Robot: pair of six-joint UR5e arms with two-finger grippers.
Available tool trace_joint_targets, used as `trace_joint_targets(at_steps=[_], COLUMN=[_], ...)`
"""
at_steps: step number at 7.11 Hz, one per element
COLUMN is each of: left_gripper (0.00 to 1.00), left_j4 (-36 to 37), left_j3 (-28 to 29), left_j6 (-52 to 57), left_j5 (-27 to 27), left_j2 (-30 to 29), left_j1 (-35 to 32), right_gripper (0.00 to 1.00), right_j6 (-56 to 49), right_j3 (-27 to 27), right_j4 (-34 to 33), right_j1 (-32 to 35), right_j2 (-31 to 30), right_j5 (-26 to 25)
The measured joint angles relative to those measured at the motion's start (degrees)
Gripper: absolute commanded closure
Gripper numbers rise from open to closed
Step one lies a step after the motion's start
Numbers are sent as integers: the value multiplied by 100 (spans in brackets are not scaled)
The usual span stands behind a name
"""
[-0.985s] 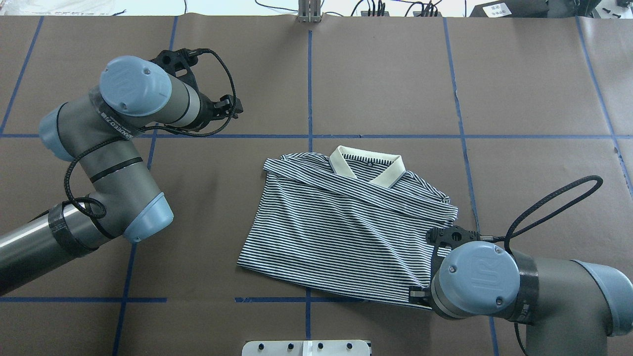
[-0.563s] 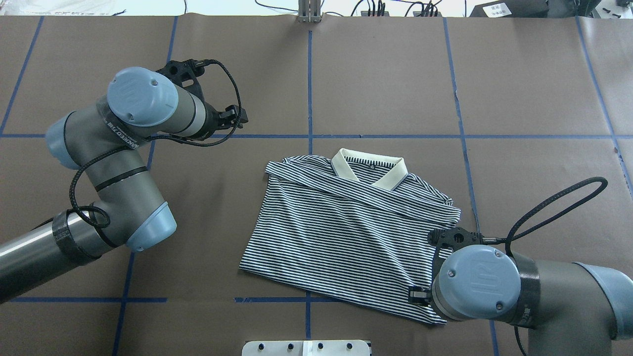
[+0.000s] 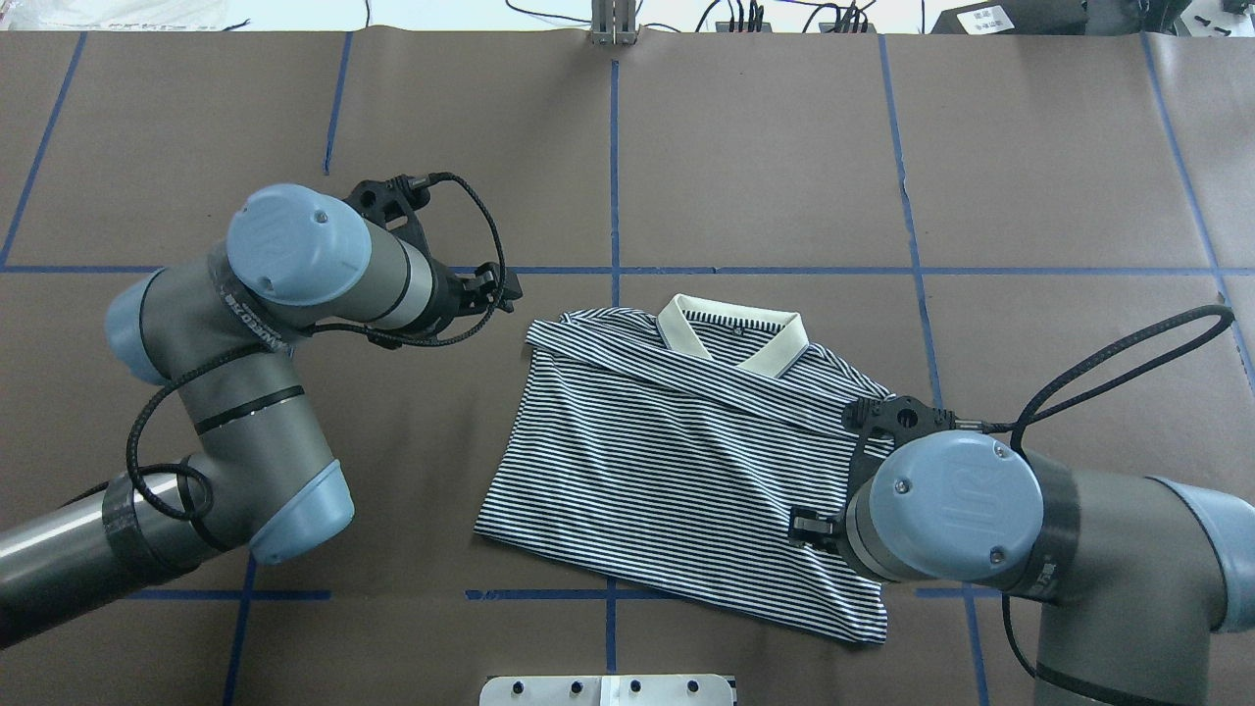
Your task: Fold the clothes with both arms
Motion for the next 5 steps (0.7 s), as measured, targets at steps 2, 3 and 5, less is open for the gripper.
trace_joint_targets(at_steps=[2, 3, 5], left_gripper=[4, 4, 6], left_j4=[162, 294, 515], left_j3=[-108, -96, -86], left_j6=[-919, -1318, -1646], left_j5=[129, 332, 541], left_j2=[111, 99, 75], left_j1=[460, 763, 1100], right_gripper=[0, 0, 0], right_j6=[-64, -70, -75], right_j3=[-99, -142, -191], right_j4=[659, 848, 1009], right_j1=[328, 426, 502], right_j2=[69, 81, 91], right_j5=[77, 104, 139])
